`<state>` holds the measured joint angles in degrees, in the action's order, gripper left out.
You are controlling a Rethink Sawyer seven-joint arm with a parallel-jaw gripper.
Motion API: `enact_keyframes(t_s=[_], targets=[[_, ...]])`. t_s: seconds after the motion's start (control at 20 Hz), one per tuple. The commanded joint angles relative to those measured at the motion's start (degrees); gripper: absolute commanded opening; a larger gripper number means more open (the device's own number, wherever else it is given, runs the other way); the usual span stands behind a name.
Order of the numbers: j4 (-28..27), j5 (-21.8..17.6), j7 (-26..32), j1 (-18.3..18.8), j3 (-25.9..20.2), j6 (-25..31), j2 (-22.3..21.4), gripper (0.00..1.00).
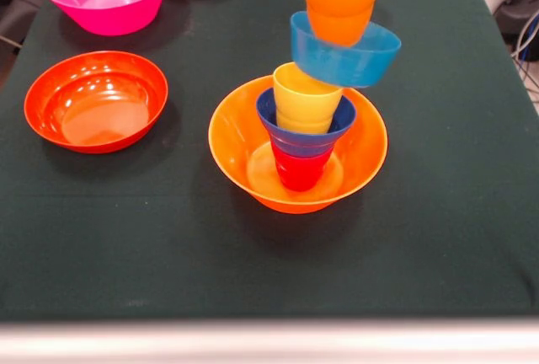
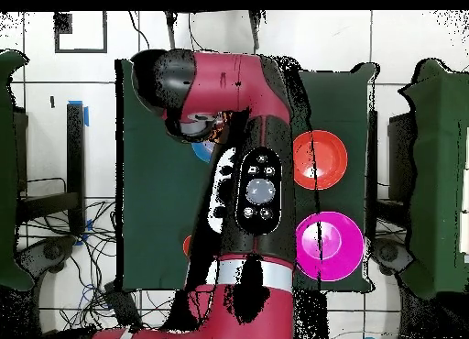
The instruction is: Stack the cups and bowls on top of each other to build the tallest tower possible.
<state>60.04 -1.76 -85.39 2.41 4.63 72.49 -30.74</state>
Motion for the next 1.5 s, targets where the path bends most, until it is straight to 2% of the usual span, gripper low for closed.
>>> enact_keyframes(t_s=[0.05, 0.6, 1.5], targets=[[7.76, -2.69, -2.87, 0.22, -1.92, -3.68, -1.66, 0.00], [10.70, -2.75, -2.53, -0.45, -2.07, -2.93, -4.56, 0.00], [19.08, -2.28, -4.92, -2.86, -2.11, -6.35, -10.87, 0.00]])
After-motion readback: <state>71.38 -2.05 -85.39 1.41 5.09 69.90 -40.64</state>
